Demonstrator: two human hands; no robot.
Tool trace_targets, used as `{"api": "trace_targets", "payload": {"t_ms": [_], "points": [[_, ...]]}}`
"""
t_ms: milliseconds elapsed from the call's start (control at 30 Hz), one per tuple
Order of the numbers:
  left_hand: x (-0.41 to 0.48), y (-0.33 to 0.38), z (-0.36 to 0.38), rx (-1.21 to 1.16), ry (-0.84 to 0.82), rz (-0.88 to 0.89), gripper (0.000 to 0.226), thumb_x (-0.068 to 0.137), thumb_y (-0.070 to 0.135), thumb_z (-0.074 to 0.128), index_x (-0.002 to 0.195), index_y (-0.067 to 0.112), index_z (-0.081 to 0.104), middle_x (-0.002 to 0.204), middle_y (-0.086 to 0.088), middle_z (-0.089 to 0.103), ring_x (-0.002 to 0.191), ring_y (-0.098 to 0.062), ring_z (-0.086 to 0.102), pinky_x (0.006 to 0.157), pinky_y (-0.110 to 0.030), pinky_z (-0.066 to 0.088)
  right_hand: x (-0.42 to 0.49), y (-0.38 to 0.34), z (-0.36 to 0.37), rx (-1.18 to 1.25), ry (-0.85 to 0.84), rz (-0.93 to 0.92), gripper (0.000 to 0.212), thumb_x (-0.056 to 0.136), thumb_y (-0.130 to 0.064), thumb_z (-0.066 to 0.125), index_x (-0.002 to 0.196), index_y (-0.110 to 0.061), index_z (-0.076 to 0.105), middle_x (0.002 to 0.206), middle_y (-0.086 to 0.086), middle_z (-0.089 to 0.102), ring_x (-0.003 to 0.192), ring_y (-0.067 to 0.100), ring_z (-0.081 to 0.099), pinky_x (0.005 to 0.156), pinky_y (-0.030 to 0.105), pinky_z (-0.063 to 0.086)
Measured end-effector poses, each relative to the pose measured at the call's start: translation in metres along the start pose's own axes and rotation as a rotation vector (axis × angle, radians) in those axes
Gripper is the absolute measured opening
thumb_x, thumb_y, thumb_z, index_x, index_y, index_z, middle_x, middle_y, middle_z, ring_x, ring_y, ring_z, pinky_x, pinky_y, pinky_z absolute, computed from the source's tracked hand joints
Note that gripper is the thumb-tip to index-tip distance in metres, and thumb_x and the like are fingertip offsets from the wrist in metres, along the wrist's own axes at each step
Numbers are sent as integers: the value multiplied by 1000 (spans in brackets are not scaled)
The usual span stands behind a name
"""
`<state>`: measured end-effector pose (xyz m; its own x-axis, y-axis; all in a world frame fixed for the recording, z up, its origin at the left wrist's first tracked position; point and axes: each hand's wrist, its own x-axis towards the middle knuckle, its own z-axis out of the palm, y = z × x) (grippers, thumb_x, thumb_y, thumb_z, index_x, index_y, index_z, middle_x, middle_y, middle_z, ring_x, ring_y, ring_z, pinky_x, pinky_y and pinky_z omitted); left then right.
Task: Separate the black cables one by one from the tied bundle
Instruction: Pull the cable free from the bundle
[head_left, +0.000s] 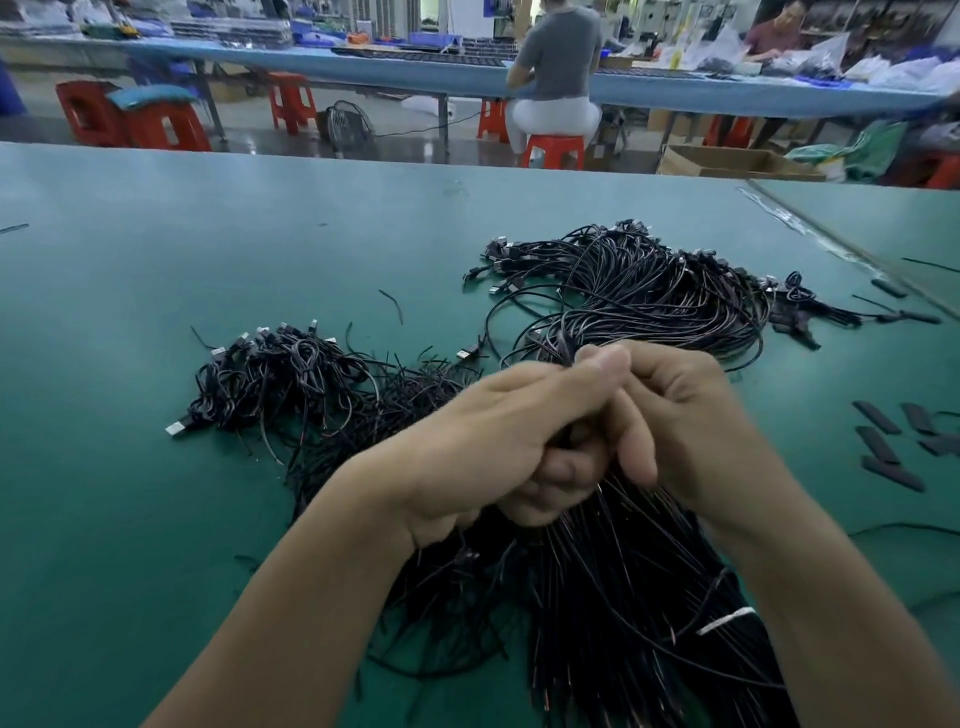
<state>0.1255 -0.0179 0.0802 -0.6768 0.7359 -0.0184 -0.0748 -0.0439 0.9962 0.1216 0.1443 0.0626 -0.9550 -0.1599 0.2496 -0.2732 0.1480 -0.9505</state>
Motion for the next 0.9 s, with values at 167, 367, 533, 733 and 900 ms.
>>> {"api": "trace_targets", "payload": {"t_ms": [167,367,533,733,900], "points": [[8,-3,-8,-411,255,232,39,103,31,44,89,11,75,52,10,35,42,-1,29,35,-12,28,-4,2,9,-268,-208,49,29,101,-22,55,74,-16,64,54,0,41,51,14,32,49,38,27],[14,-11,-23,-532,663,370,37,108,24,35,110,2,65,70,-1,65,62,-11,63,58,-21,54,-11,-14,11,-489,-382,28,31,99,-36,53,74,-22,63,48,-6,42,43,8,35,44,28,34],[13,-15,-12,217,659,182,40,109,22,36,86,9,66,62,1,69,54,-7,65,49,-16,49,-10,-22,4,-343,-157,-133,21,85,-39,61,76,-23,72,60,-3,64,53,13,55,56,33,48],[3,-8,-5,197,284,-50,71,99,64,24,57,19,60,42,3,46,30,-6,33,34,-13,25,-5,-19,-4,-48,6,-234,18,78,-26,77,71,-10,71,60,9,68,57,16,66,58,29,52],[-7,5,-12,-382,-55,17,53,94,56,38,58,19,47,42,10,27,30,0,25,31,-13,18,-4,-14,0,4,23,-103,25,81,-47,68,64,-29,71,50,-7,51,44,5,39,40,15,31]]}}
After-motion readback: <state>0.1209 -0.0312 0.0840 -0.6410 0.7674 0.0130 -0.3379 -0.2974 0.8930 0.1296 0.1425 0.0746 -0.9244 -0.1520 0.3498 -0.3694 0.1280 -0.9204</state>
